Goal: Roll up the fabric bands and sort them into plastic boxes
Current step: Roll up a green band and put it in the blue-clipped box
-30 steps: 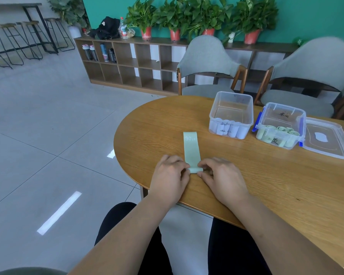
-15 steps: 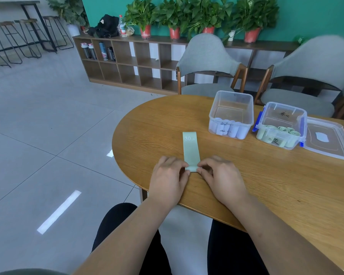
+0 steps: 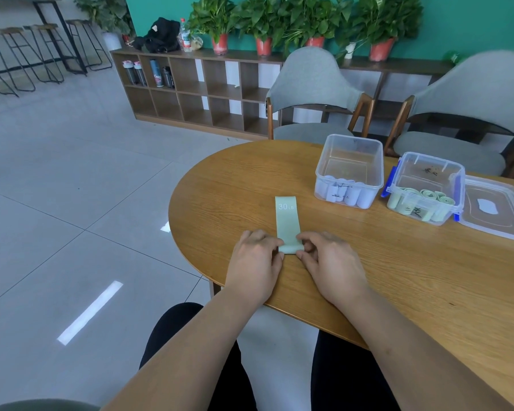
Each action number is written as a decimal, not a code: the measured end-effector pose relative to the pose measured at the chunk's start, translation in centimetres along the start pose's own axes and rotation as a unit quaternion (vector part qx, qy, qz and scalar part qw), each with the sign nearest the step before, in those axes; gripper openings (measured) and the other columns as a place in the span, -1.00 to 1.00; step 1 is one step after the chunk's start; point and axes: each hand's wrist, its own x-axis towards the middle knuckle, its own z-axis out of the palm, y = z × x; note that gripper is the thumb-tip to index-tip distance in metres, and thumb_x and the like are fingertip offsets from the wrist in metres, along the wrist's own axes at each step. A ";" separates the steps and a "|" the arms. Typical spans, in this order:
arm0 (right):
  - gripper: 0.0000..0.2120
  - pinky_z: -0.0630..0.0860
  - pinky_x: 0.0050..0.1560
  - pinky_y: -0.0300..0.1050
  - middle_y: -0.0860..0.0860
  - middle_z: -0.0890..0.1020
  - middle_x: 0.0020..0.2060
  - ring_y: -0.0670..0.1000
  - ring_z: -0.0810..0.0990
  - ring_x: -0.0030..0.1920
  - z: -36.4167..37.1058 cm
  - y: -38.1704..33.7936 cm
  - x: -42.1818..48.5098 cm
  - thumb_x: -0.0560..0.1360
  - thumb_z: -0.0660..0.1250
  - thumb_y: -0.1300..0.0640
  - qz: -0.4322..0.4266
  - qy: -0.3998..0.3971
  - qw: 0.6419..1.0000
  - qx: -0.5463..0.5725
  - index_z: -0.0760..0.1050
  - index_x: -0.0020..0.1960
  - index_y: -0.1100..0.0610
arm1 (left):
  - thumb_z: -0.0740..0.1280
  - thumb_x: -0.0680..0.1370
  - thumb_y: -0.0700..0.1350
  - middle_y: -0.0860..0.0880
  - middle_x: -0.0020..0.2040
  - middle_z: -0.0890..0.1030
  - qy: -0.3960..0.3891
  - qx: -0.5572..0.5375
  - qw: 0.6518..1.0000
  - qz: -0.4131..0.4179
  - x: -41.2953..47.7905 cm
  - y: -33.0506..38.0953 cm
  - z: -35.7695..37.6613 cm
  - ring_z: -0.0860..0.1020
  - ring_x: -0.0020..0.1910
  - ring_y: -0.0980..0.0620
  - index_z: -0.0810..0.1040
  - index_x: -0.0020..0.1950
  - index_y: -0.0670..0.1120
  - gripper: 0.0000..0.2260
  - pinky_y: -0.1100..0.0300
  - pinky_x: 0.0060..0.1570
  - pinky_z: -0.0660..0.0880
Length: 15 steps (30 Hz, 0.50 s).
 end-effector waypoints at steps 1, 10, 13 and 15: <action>-0.76 0.61 -0.11 -0.05 -0.19 0.61 -0.07 -0.14 0.58 -0.14 -0.1 0.0 0.0 0.56 0.46 0.01 0.003 0.003 1.000 0.011 0.59 0.22 -0.09 | 0.43 0.59 -0.08 0.04 0.03 0.62 -0.004 0.000 1.000 0.000 0.1 0.0 0.0 0.48 0.08 0.00 0.70 0.24 0.00 -0.77 0.06 0.08 0.54; -0.88 0.57 -0.12 -0.07 -0.17 0.62 -0.08 -0.10 0.58 -0.10 -0.2 -0.3 0.9 0.60 0.41 -0.03 0.024 0.010 1.000 -0.006 0.66 0.10 -0.08 | 0.47 0.54 -0.18 0.15 -0.07 0.64 0.015 -0.051 0.998 -0.025 0.1 0.3 -0.4 0.50 -0.04 0.08 0.61 0.13 0.05 -0.79 0.11 0.01 0.51; -0.84 0.56 -0.13 -0.09 -0.15 0.62 -0.05 -0.07 0.61 -0.09 0.0 -0.3 0.9 0.59 0.41 -0.04 0.023 0.010 1.000 -0.014 0.66 0.14 -0.07 | 0.46 0.55 -0.16 0.13 -0.06 0.65 0.018 -0.049 0.998 -0.028 0.4 0.3 -0.3 0.51 -0.02 0.06 0.63 0.11 0.03 -0.83 0.05 0.03 0.53; -0.80 0.54 -0.12 -0.12 -0.15 0.62 -0.02 -0.07 0.62 -0.08 0.1 -0.2 0.9 0.57 0.44 -0.03 0.019 0.005 1.000 -0.020 0.66 0.18 -0.06 | 0.46 0.55 -0.13 0.11 -0.06 0.65 0.023 -0.038 0.999 -0.023 0.5 0.3 -0.2 0.50 -0.01 0.04 0.64 0.10 0.01 -0.85 0.04 0.04 0.53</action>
